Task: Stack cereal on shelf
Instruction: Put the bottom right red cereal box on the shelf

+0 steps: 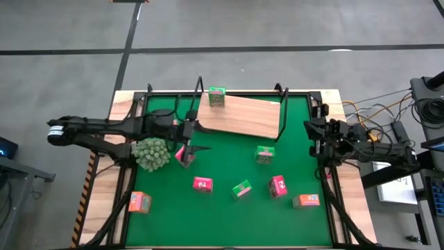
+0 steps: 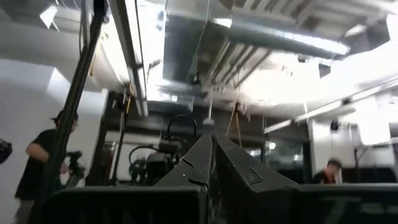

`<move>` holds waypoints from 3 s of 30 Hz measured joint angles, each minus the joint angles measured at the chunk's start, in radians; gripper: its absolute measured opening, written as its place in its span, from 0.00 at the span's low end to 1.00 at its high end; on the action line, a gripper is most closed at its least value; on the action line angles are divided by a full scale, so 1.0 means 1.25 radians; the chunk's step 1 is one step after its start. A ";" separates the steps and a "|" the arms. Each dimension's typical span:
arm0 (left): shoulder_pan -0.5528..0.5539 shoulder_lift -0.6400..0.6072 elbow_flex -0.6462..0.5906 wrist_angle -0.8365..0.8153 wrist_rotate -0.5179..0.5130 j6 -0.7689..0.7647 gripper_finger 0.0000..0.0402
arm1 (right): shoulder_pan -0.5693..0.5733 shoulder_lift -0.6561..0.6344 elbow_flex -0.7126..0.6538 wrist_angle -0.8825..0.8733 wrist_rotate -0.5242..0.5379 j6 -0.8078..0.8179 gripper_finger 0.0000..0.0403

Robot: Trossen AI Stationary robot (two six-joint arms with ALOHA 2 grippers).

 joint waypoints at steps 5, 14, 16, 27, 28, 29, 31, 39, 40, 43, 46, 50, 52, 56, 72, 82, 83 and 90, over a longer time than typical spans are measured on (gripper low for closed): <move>-0.001 -0.049 -0.069 0.077 -0.040 -0.003 0.57 | 0.000 0.089 0.145 -0.225 0.046 0.040 0.03; 0.000 -0.067 -0.088 0.069 -0.242 0.017 0.58 | 0.000 0.258 0.446 -0.664 0.076 0.114 0.03; 0.000 -0.065 -0.088 0.068 -0.245 0.022 0.58 | 0.000 0.295 0.507 -0.740 0.076 0.134 0.03; 0.000 -0.057 -0.092 0.067 -0.247 0.034 0.58 | 0.045 0.497 0.766 -1.137 0.055 0.272 0.03; 0.000 -0.054 -0.092 0.067 -0.247 0.034 0.58 | 0.055 0.518 0.786 -1.179 0.054 0.279 0.03; 0.000 -0.050 -0.092 0.067 -0.247 0.034 0.58 | 0.065 0.539 0.808 -1.215 0.054 0.285 0.03; 0.000 -0.041 -0.092 0.067 -0.247 0.034 0.58 | 0.086 0.583 0.849 -1.279 0.055 0.287 0.03; 0.000 -0.025 -0.092 0.067 -0.247 0.036 0.58 | 0.118 0.712 0.977 -1.532 0.061 0.287 0.03; 0.000 -0.025 -0.092 0.068 -0.247 0.036 0.58 | 0.118 0.723 0.982 -1.544 0.062 0.287 0.03; 0.000 -0.026 -0.092 0.067 -0.247 0.036 0.58 | 0.119 0.743 0.988 -1.560 0.061 0.286 0.03; 0.000 -0.026 -0.092 0.068 -0.247 0.036 0.58 | 0.122 0.763 0.987 -1.560 0.060 0.291 0.03; 0.000 -0.026 -0.092 0.068 -0.247 0.034 0.58 | 0.142 0.779 0.987 -1.560 0.025 0.417 0.03; 0.000 -0.026 -0.092 0.067 -0.247 0.031 0.58 | 0.156 0.789 0.987 -1.560 -0.042 0.539 0.03; 0.000 -0.026 -0.092 0.068 -0.247 0.022 0.58 | 0.206 0.806 0.987 -1.605 -0.140 0.790 0.03; 0.000 -0.026 -0.093 0.068 -0.247 0.020 0.58 | 0.440 0.895 0.984 -1.674 -0.059 1.210 0.37; 0.000 -0.026 -0.093 0.084 -0.247 0.046 0.58 | 0.478 0.965 0.984 -1.661 -0.058 1.228 0.76; 0.000 -0.026 -0.093 0.084 -0.247 0.049 0.58 | 0.477 0.970 0.984 -1.662 -0.055 1.225 0.78; 0.000 -0.026 -0.093 0.084 -0.247 0.052 0.58 | 0.477 0.995 0.983 -1.665 -0.013 1.197 0.83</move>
